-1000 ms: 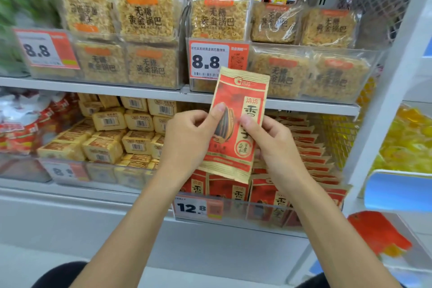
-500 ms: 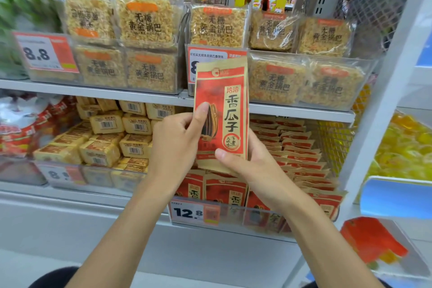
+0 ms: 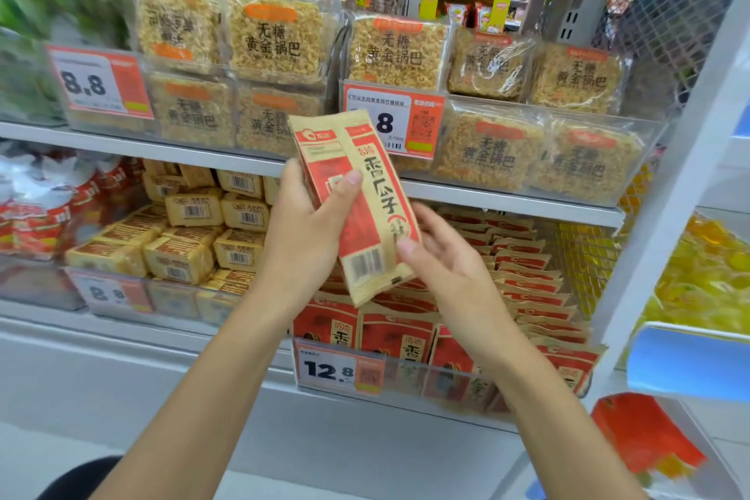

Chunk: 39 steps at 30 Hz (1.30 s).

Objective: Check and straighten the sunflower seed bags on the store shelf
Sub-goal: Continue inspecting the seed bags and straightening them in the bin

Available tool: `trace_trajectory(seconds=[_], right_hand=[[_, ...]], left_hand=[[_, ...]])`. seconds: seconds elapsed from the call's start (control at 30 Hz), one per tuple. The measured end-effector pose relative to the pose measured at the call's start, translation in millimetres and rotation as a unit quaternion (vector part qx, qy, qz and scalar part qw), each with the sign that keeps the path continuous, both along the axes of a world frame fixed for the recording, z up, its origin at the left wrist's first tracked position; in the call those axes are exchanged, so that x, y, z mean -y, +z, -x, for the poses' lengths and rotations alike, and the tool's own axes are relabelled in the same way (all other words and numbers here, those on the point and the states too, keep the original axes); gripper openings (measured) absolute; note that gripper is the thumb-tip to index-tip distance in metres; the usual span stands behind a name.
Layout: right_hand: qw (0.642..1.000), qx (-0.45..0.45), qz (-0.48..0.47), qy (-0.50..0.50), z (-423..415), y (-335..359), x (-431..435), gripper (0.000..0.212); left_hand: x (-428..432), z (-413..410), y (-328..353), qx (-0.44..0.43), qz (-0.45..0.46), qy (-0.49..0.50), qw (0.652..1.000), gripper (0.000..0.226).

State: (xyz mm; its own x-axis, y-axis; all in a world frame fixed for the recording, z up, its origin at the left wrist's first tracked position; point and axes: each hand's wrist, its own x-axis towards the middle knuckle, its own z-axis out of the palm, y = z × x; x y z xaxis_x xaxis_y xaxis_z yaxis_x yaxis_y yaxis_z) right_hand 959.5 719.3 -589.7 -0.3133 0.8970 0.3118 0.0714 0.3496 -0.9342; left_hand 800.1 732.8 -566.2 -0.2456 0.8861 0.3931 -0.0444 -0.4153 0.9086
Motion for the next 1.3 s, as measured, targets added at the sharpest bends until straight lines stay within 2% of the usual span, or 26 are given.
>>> trace_trajectory(seconds=[0.07, 0.2, 0.3, 0.4, 0.5, 0.7, 0.8, 0.87, 0.93, 1.03, 1.1, 1.17, 1.23, 1.3], right_hand=[[1.0, 0.007, 0.005, 0.0, -6.3, -4.5, -6.4, 0.045], [0.999, -0.017, 0.043, -0.023, -8.6, -4.9, -9.4, 0.044], [0.998, 0.002, 0.065, -0.009, -8.2, -5.5, -9.0, 0.042], [0.997, -0.01, 0.076, -0.013, -9.3, -2.7, -8.3, 0.035], [0.996, -0.038, 0.07, -0.039, -12.8, 0.3, -10.7, 0.029], [0.996, -0.029, 0.069, -0.038, -18.7, 0.0, -11.3, 0.024], [0.993, 0.015, 0.011, -0.118, -17.4, 0.4, -11.6, 0.023], [0.98, 0.055, -0.07, -0.176, -17.8, 0.8, -12.7, 0.029], [0.977, 0.069, -0.109, -0.167, -18.5, 2.7, -11.6, 0.036], [0.993, 0.052, -0.053, -0.094, -17.7, 5.3, -8.8, 0.037], [0.995, 0.078, -0.028, -0.055, -18.8, 4.7, -9.0, 0.049], [0.997, 0.068, -0.026, -0.037, -20.4, 6.1, -8.8, 0.05], [0.999, -0.002, -0.019, -0.046, -24.2, 9.5, -9.4, 0.043], [0.995, -0.063, -0.015, -0.07, -27.8, 13.1, -11.3, 0.028]], left_hand=[[-3.4, 2.5, -7.6, 0.003, 0.0, -0.017, 1.0, 0.021], [-7.7, 4.0, -17.4, -0.004, 0.005, -0.001, 1.0, 0.026], [-10.2, 3.7, -20.7, -0.041, -0.011, 0.03, 0.999, 0.028], [-11.2, 2.6, -21.3, -0.07, -0.023, 0.018, 0.997, 0.026], [-10.6, -0.7, -22.8, -0.073, -0.012, -0.01, 0.997, 0.033], [-9.7, -4.1, -24.8, -0.028, 0.057, -0.042, 0.997, 0.047], [-8.5, -8.3, -24.7, -0.026, 0.057, -0.049, 0.997, 0.048], [-5.6, -13.4, -23.0, -0.014, 0.066, -0.072, 0.995, 0.048], [-3.3, -16.5, -20.6, 0.004, 0.085, -0.117, 0.989, 0.045], [0.6, -17.2, -17.3, 0.031, 0.099, -0.221, 0.97, 0.033], [-0.1, -16.5, -19.4, 0.045, 0.106, -0.276, 0.954, 0.046], [-0.4, -14.8, -20.2, -0.003, 0.096, -0.253, 0.963, 0.064], [-2.4, -11.8, -20.2, -0.09, 0.062, -0.199, 0.974, 0.082], [-4.4, -9.3, -19.5, -0.165, 0.023, -0.155, 0.974, 0.078]])
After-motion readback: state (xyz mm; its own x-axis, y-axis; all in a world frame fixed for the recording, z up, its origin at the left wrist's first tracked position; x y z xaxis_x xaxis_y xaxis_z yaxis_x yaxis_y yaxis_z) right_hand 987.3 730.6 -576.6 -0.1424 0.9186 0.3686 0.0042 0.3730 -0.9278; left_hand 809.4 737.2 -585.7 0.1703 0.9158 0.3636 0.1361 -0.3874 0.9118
